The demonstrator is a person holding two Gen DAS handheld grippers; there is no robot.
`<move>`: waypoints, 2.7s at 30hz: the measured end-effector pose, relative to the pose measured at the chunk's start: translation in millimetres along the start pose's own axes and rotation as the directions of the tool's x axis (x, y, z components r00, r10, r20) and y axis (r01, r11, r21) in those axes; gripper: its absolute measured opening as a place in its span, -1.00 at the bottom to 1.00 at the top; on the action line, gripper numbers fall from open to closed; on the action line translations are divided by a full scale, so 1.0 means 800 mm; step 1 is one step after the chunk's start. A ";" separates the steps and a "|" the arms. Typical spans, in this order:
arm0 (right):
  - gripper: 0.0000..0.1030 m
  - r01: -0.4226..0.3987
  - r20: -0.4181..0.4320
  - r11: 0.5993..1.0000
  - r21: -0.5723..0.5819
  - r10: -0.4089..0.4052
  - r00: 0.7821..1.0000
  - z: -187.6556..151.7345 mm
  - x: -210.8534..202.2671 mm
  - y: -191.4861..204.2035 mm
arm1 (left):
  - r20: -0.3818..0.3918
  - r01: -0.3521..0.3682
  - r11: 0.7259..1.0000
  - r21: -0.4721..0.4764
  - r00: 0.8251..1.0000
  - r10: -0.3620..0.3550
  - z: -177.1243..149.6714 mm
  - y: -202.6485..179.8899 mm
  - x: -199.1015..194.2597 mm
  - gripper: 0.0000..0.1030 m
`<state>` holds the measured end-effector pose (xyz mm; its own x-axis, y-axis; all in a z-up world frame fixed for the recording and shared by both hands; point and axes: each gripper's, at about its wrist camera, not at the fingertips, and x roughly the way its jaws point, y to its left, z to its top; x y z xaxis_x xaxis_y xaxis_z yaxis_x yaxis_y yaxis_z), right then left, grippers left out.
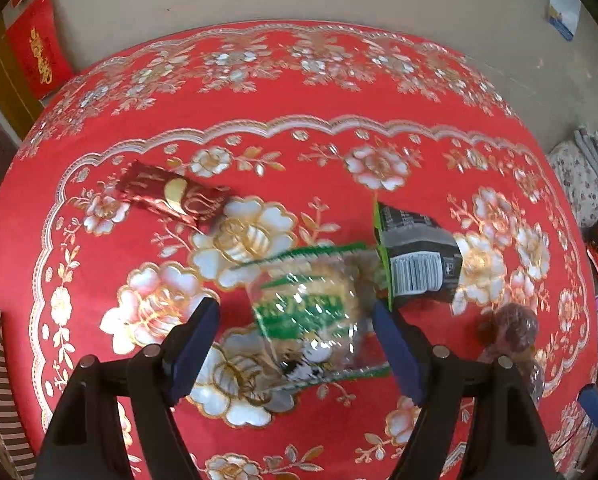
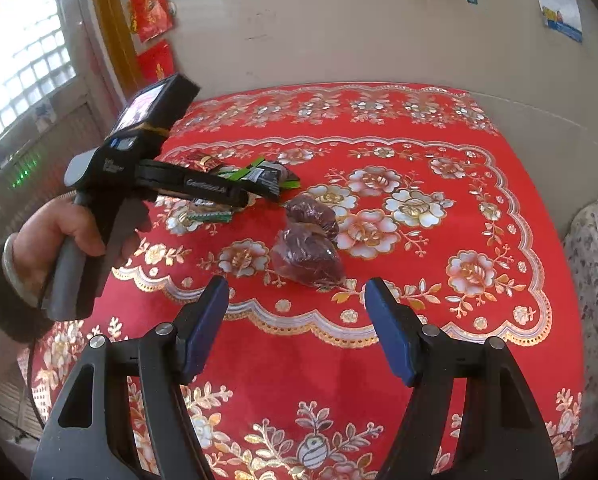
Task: Organize snacks
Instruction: 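Grasp the green cookie packet with left tool while right tool grasps the red date bag, then carry the cookie packet and date bag over the tray with both tools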
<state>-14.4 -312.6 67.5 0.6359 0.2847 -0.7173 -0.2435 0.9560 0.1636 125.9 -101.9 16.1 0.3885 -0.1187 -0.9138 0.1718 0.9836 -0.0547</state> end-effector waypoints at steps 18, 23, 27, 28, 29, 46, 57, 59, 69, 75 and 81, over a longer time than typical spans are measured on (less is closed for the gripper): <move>0.38 0.065 -0.142 0.997 -0.044 -0.070 0.987 0.058 0.102 0.005 | 0.014 -0.025 0.998 0.056 1.000 0.024 -0.004 -0.008 0.002 0.56; -0.07 0.057 -0.187 0.996 -0.070 -0.069 0.980 0.051 0.125 0.004 | 0.039 -0.029 0.997 0.076 0.999 0.026 -0.010 -0.010 -0.002 0.30; -0.16 0.039 -0.166 0.997 -0.067 -0.049 0.985 0.034 0.113 -0.002 | 0.051 -0.016 0.994 0.108 0.999 0.011 -0.019 -0.009 -0.009 0.03; -0.16 0.042 -0.153 0.997 -0.072 -0.053 0.987 0.031 0.108 -0.001 | 0.055 -0.018 0.994 0.110 0.998 0.012 -0.021 -0.008 -0.010 0.02; -0.16 0.043 -0.138 0.996 -0.072 -0.052 0.989 0.031 0.101 0.000 | 0.058 -0.019 0.993 0.113 0.998 0.013 -0.024 -0.007 -0.012 0.01; -0.16 -0.053 -0.040 0.996 -0.074 0.050 0.998 0.006 0.044 0.083 | 0.162 -0.064 0.996 0.069 0.985 0.053 -0.107 0.036 -0.099 0.01; -0.16 -0.131 -0.043 0.984 -0.125 0.126 0.991 -0.005 0.046 0.164 | 0.220 -0.092 0.996 0.019 0.972 0.086 -0.164 0.096 -0.141 0.00; -0.16 -0.138 -0.045 0.982 -0.132 0.133 0.990 -0.008 0.046 0.175 | 0.224 -0.093 0.996 0.007 0.971 0.089 -0.173 0.108 -0.144 0.00; -0.16 -0.182 -0.063 0.966 -0.181 0.173 0.983 -0.011 0.049 0.229 | 0.264 -0.116 0.992 -0.042 0.957 0.123 -0.204 0.146 -0.170 0.01; -0.16 -0.207 -0.074 0.954 -0.219 0.195 0.978 -0.008 0.052 0.261 | 0.282 -0.134 0.989 -0.065 0.948 0.147 -0.212 0.165 -0.182 0.00; -0.17 -0.227 -0.084 0.941 -0.252 0.212 0.974 -0.002 0.056 0.289 | 0.294 -0.150 0.984 -0.097 0.940 0.172 -0.219 0.187 -0.193 0.00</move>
<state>-43.4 -78.6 72.2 0.5061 0.4742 -0.7204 -0.5581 0.8169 0.1456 -66.9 87.3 78.4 0.6613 0.0177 -0.7499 0.0230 0.9988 0.0439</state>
